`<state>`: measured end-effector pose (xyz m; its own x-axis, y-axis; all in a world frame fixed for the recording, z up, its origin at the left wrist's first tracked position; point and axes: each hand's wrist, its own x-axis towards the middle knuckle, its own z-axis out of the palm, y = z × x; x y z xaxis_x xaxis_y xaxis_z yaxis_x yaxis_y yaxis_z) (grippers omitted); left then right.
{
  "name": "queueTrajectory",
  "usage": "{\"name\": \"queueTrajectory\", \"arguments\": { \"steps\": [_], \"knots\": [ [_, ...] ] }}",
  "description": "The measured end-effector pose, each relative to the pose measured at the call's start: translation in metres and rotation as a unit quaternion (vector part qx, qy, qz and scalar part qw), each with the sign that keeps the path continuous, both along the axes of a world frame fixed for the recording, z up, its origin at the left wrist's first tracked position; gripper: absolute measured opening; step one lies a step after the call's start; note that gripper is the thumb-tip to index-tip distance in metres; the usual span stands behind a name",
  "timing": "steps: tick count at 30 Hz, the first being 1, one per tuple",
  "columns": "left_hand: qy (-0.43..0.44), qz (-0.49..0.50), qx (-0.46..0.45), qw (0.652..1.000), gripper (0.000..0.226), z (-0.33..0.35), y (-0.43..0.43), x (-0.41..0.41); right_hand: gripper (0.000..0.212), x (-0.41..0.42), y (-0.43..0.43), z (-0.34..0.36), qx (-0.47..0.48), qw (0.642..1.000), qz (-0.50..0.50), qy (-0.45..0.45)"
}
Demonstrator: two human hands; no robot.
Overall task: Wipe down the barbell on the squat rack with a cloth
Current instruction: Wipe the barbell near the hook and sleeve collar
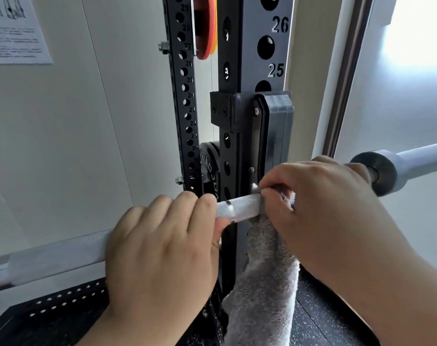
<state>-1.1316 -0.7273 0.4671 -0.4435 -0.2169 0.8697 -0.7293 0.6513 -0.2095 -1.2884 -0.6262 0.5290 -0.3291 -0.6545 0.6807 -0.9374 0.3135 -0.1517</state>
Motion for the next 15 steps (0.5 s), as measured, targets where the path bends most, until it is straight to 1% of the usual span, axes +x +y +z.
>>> {"name": "queueTrajectory", "arguments": {
  "steps": [3, 4, 5, 7, 8, 9, 10, 11, 12, 13, 14, 15],
  "knots": [
    [-0.003, 0.005, 0.018, 1.0, 0.03, 0.004, 0.002, -0.002, 0.016, 0.018, 0.0, -0.008, 0.006, 0.999, 0.048, 0.002],
    [-0.005, 0.005, 0.021, 1.0, 0.029, 0.006, 0.002, -0.002, 0.015, 0.011, 0.004, -0.004, -0.004, 0.998, 0.057, 0.001],
    [-0.007, 0.006, 0.024, 1.0, 0.031, 0.008, 0.002, -0.002, 0.015, -0.001, 0.009, 0.004, -0.024, 0.998, 0.05, -0.021],
    [-0.013, 0.012, 0.038, 0.999, 0.034, 0.011, 0.004, -0.003, 0.018, -0.024, 0.019, 0.034, -0.106, 0.986, 0.063, -0.112],
    [-0.017, 0.013, 0.05, 0.998, 0.034, 0.012, 0.005, -0.003, 0.019, -0.034, 0.017, 0.041, -0.136, 0.968, 0.088, -0.191],
    [-0.022, 0.014, 0.064, 0.998, 0.034, 0.013, 0.007, -0.004, 0.025, -0.039, 0.012, 0.039, -0.159, 0.947, 0.089, -0.263],
    [-0.025, 0.015, 0.078, 0.997, 0.033, 0.014, 0.009, -0.004, 0.026, -0.033, 0.019, 0.02, -0.135, 0.943, 0.099, -0.288],
    [-0.027, 0.015, 0.09, 0.995, 0.033, 0.015, 0.011, -0.005, 0.037, -0.037, 0.021, 0.014, -0.13, 0.962, 0.035, -0.236],
    [-0.026, 0.013, 0.102, 0.994, 0.033, 0.017, 0.013, -0.007, 0.044, -0.038, 0.014, -0.002, -0.091, 0.982, -0.043, -0.159],
    [-0.025, 0.008, 0.112, 0.993, 0.032, 0.019, 0.015, -0.009, 0.038, -0.032, 0.006, -0.009, -0.088, 0.986, -0.068, -0.12],
    [-0.024, 0.004, 0.118, 0.993, 0.032, 0.021, 0.017, -0.013, 0.028, -0.032, 0.002, -0.017, -0.082, 0.986, -0.012, -0.144],
    [-0.025, 0.0, 0.121, 0.992, 0.032, 0.022, 0.018, -0.017, 0.019, -0.042, 0.005, -0.011, -0.113, 0.985, 0.022, -0.127]
  ]
}}
